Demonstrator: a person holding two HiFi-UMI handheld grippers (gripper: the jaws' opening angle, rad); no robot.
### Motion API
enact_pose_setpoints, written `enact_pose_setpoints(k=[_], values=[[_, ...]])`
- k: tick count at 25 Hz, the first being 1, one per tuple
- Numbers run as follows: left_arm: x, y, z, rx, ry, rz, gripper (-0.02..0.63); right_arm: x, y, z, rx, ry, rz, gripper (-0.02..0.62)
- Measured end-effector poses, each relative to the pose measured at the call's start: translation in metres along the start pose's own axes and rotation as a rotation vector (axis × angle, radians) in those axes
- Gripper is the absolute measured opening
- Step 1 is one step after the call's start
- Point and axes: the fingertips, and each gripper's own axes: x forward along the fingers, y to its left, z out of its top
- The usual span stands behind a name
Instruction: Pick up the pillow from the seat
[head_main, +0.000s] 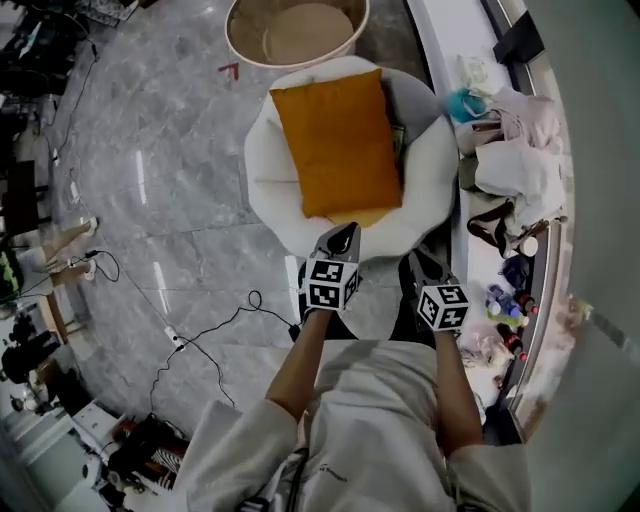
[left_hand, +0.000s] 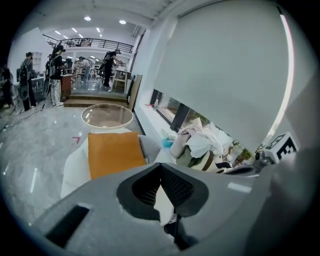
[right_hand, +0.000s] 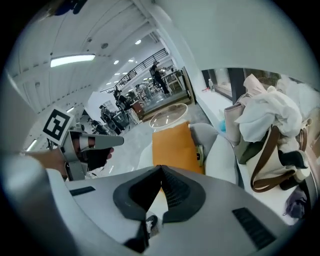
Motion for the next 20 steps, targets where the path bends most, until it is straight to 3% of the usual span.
enact_pose_setpoints(k=[4,9,14,20], values=[[0.019,-0.014,0.02,0.018,-0.01,0.064,0.009,0.019,-0.042,0.003,0.001,0.049,0.051,0.006],[0.022,-0.003,0.032,0.018,-0.011,0.121,0.009,0.04,-0.049,0.037,-0.049,0.044,0.127,0.006],[0.038,0.045,-0.005,0.095,0.059,0.226,0.009,0.092,-0.061,0.039,-0.026,-0.005,0.178,0.006],[0.108,0.084,-0.067,0.165,0.18,0.143,0.009,0.165,-0.091,0.036,-0.042,-0.051,0.179,0.006]])
